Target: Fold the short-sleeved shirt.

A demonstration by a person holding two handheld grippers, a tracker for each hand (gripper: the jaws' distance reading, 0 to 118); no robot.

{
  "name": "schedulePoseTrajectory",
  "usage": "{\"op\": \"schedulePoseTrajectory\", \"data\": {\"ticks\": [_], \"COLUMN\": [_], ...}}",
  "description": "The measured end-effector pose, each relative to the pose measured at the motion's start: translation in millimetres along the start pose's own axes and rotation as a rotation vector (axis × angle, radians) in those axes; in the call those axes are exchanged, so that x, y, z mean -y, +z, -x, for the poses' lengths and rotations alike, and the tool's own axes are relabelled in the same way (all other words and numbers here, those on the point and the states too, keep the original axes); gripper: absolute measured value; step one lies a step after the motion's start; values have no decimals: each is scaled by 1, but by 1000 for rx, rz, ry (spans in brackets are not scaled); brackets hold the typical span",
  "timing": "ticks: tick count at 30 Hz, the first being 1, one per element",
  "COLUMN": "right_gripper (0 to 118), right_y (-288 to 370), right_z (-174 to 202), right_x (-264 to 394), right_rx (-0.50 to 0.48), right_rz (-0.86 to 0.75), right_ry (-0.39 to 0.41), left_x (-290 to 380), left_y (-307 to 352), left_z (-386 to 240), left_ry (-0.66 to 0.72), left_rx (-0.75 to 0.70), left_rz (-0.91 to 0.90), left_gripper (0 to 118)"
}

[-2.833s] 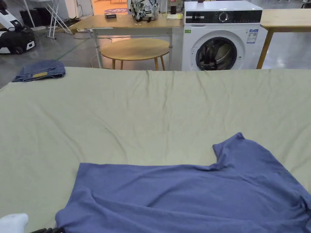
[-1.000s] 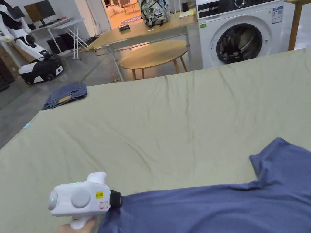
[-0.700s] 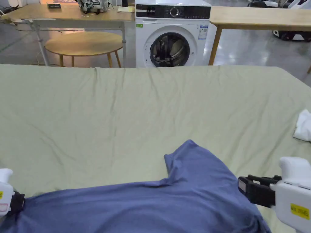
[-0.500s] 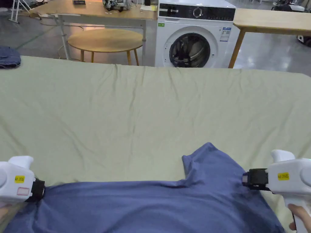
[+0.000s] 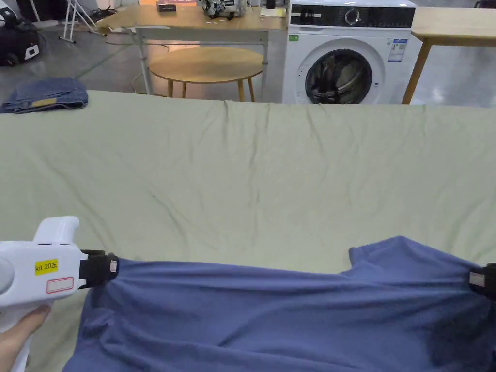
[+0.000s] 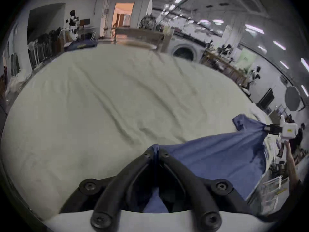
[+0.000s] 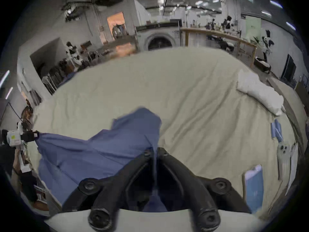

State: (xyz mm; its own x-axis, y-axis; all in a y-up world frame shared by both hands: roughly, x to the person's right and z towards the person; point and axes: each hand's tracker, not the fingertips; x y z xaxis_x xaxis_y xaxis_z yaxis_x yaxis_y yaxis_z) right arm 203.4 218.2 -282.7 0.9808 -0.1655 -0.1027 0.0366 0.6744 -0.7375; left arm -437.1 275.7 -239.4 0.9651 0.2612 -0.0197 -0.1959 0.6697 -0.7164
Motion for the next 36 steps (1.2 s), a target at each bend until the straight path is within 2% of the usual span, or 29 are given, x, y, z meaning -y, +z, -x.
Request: {"op": "schedulePoseTrajectory", "data": {"ticks": [3, 6, 8, 12, 15, 19, 20, 21, 22, 23, 26, 28, 30, 33, 36], "right_gripper": [2, 2, 2, 2, 2, 2, 6, 16, 31, 39, 39, 39, 39, 39, 39], "right_y": [57, 90, 101, 107, 94, 82, 80, 76, 75, 76, 96, 126, 158, 179, 178], "right_z": [2, -7, -12, -13, -14, -9, -7, -4, -4, -3, -5, 0, 15, 38, 66], "right_x": [42, 101, 141, 191, 209, 217, 218, 219, 219, 221, 219, 215, 200, 175, 152], "right_rx": [10, 67, 90, 116, 139, 170, 189, 197, 200, 211, 241, 225, 213, 194, 119], "right_rz": [-52, -64, -41, -6, 20, 30, 28, 28, 32, 23, -32, -177, -277, -367, -448], "right_ry": [-18, -34, -48, -96, -103, -74, -58, -42, -31, -25, -32, -12, 16, 36, 44], "left_x": [37, 82, 109, 147, 163, 174, 176, 177, 176, 176, 173, 167, 158, 150, 147], "left_y": [57, 97, 107, 104, 85, 69, 68, 68, 68, 71, 92, 122, 161, 202, 222], "left_z": [-18, -27, -30, -19, -21, -8, -5, -3, -1, -1, -20, -37, -60, -107, -131], "left_ry": [-19, -32, -22, 30, -19, -3, 1, 9, 12, 14, -62, -99, -107, -221, -235], "left_rx": [14, 65, 4, -10, -46, -46, -39, -33, -27, -35, -117, -134, -123, -133, -87], "left_rz": [-31, -58, -35, 11, 60, 88, 81, 63, 66, 49, -19, -102, -209, -354, -459], "left_gripper": [0, 0, 0, 0, 0, 0, 0, 7, 26, 52, 52, 52, 52, 52, 52]}}
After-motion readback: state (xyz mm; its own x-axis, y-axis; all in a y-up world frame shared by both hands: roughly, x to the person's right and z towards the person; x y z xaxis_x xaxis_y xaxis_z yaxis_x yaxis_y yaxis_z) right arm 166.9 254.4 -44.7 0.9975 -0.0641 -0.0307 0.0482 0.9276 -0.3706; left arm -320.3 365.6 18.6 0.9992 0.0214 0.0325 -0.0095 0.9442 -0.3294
